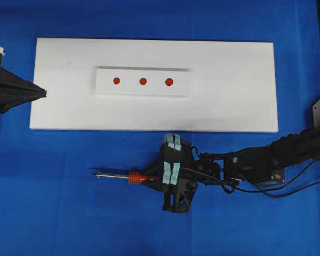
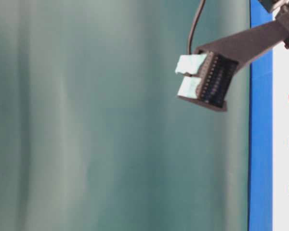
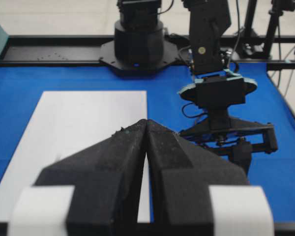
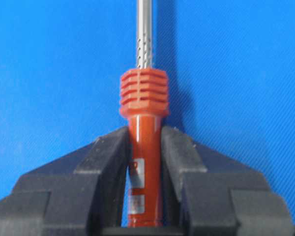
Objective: Touch the tip of the soldering iron to the mark.
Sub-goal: 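Lift the soldering iron and carry it over the dotted strip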
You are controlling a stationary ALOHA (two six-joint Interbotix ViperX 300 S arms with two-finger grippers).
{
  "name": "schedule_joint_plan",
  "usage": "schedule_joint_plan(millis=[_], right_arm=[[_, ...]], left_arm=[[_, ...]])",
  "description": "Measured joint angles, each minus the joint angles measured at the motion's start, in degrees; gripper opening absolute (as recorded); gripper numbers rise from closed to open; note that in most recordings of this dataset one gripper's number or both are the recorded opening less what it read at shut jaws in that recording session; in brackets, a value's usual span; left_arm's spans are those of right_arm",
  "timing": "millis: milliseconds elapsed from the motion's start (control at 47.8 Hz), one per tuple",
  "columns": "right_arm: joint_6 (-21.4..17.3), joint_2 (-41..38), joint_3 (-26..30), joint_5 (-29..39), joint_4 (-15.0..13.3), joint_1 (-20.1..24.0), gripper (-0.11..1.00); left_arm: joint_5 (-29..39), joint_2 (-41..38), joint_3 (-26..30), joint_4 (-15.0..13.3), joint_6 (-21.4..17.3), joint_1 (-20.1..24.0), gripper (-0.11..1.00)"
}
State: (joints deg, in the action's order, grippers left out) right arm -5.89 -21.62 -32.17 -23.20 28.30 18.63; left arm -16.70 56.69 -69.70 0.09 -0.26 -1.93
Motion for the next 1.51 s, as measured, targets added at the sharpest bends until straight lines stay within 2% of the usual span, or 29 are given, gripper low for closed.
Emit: schedule_joint_plan(millis=[335, 461, 733, 901, 1131, 1508], right_arm=[[0.4, 0.0, 0.1, 0.7, -0.1, 0.0, 0.06], [1.1, 1.9, 0.1, 4.7, -0.2, -0.6, 0.06], [9.2, 13.7, 0.0, 17.5, -0.4, -4.2, 0.06], [11.6, 20.8, 0.0, 23.8, -1.0, -5.4, 0.06], [11.8, 27.4, 0.0, 28.7, -3.3, -5.8, 0.06], [11.8, 27.9, 0.1, 29.4, -5.0, -6.7, 0.06]], left_arm=[[0.0, 0.0, 0.0, 0.0, 0.0, 0.0, 0.0], [0.0, 0.0, 0.0, 0.0, 0.0, 0.0, 0.0], [0.0, 0.0, 0.0, 0.0, 0.0, 0.0, 0.0], [-0.1, 0.0, 0.0, 0.0, 0.0, 0.1, 0.0], [0.0, 0.1, 0.0, 0.0, 0.1, 0.0, 0.0], [0.0, 0.1, 0.0, 0.0, 0.6, 0.1, 0.0]])
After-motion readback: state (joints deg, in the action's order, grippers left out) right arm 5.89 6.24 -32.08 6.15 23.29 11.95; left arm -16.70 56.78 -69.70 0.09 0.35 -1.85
